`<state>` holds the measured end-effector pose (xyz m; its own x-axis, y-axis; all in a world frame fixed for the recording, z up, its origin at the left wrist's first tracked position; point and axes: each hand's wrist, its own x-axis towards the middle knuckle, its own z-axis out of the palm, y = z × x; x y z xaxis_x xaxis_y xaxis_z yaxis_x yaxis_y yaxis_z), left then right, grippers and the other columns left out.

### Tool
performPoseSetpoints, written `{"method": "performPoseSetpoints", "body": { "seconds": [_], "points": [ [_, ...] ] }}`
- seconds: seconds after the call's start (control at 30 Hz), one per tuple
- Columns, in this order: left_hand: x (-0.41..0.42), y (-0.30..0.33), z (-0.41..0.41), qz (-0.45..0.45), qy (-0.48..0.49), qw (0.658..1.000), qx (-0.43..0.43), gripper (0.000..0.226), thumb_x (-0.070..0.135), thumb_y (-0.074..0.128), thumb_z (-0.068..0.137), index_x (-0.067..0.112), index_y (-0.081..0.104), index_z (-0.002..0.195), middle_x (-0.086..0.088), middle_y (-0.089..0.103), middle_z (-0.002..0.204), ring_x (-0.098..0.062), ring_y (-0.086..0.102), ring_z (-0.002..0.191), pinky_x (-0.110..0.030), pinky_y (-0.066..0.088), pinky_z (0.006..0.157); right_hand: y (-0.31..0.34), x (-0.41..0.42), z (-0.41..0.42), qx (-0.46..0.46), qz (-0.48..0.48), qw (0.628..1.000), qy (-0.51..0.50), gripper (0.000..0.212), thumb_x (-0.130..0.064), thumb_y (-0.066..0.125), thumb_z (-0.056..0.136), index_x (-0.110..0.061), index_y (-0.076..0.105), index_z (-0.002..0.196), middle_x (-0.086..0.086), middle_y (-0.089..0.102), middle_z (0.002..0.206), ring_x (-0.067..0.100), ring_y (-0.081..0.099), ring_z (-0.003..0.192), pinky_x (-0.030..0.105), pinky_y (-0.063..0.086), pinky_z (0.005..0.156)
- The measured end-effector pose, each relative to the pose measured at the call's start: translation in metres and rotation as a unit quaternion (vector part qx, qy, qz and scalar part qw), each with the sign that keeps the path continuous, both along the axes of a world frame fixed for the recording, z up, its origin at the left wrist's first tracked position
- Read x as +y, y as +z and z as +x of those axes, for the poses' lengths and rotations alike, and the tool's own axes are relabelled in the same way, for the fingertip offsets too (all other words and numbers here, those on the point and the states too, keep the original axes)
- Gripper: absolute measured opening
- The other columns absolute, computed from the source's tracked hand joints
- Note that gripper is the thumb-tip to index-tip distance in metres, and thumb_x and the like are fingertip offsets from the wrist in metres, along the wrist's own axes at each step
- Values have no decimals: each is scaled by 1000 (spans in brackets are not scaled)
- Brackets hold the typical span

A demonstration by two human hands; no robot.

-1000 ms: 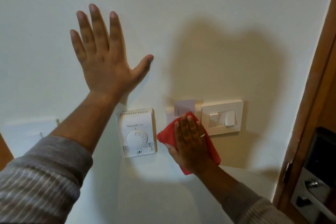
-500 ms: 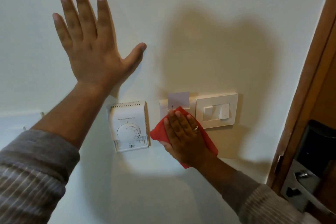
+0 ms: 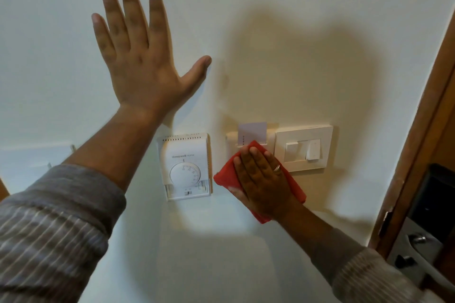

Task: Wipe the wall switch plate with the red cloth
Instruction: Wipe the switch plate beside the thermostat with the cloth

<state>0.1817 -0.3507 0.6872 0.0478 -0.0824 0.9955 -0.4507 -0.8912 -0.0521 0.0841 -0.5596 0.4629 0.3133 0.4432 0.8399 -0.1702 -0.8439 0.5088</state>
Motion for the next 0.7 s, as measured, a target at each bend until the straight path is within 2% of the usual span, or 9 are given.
{"method": "performPoseSetpoints", "body": {
  "seconds": [0.07,0.23,0.3,0.4,0.43,0.47,0.6,0.63,0.7],
  "points": [
    [-1,1,0,2,-2,1000,6,109,88,30,88,8,23,160,-33,21,164,-55,19,151,-65,12,122,6,-2,-2,-5,5,1000,4,84,-51,47,98,-4,6,154,15,-7,164,32,0,151,46,7,123],
    [-2,0,0,0,-1,1000,0,108,88,31,88,6,23,159,-34,23,162,-56,21,149,-65,13,121,3,31,12,-37,138,990,7,82,-50,43,98,-4,5,154,15,-8,164,33,-1,151,50,9,121],
    [-1,0,1,7,-3,1000,-1,109,87,31,88,5,23,159,-35,23,162,-57,20,149,-65,13,121,0,24,9,-18,88,996,15,82,-49,46,97,-4,9,154,14,-6,164,32,0,151,49,8,122],
    [0,1,0,14,-5,1000,5,110,88,32,88,6,21,160,-35,20,163,-56,18,150,-66,12,121,6,-3,-4,49,-58,997,21,73,-49,42,99,-6,17,153,14,-6,164,30,1,152,45,4,123],
    [0,1,0,14,-6,1000,6,110,88,33,88,6,21,160,-35,20,163,-56,18,150,-66,12,121,8,-9,-7,52,-70,996,19,73,-49,40,99,-6,14,153,14,-8,164,30,0,152,44,4,123],
    [0,1,1,13,-7,1000,5,110,88,33,88,5,21,160,-35,20,163,-57,18,150,-66,11,121,10,-10,-8,39,-49,998,18,76,-49,41,99,-6,10,154,13,-8,164,30,-1,152,44,4,123],
    [0,1,1,8,-11,1000,-1,109,87,35,88,4,23,159,-36,22,162,-57,19,149,-66,12,121,4,24,4,-28,170,985,23,82,-52,41,98,-6,3,155,12,-8,164,33,0,151,47,6,123],
    [0,0,1,8,-13,1000,-1,109,86,35,88,4,23,159,-36,22,162,-57,19,149,-67,12,121,1,30,7,-25,182,983,27,83,-53,41,97,-6,5,155,12,-7,165,33,0,151,48,5,123],
    [0,0,1,10,-17,1000,-1,108,86,35,89,4,23,159,-36,21,162,-57,18,149,-67,12,121,0,27,8,3,109,994,28,83,-55,44,96,-6,11,154,13,0,165,32,2,152,48,4,123]
  ]
}}
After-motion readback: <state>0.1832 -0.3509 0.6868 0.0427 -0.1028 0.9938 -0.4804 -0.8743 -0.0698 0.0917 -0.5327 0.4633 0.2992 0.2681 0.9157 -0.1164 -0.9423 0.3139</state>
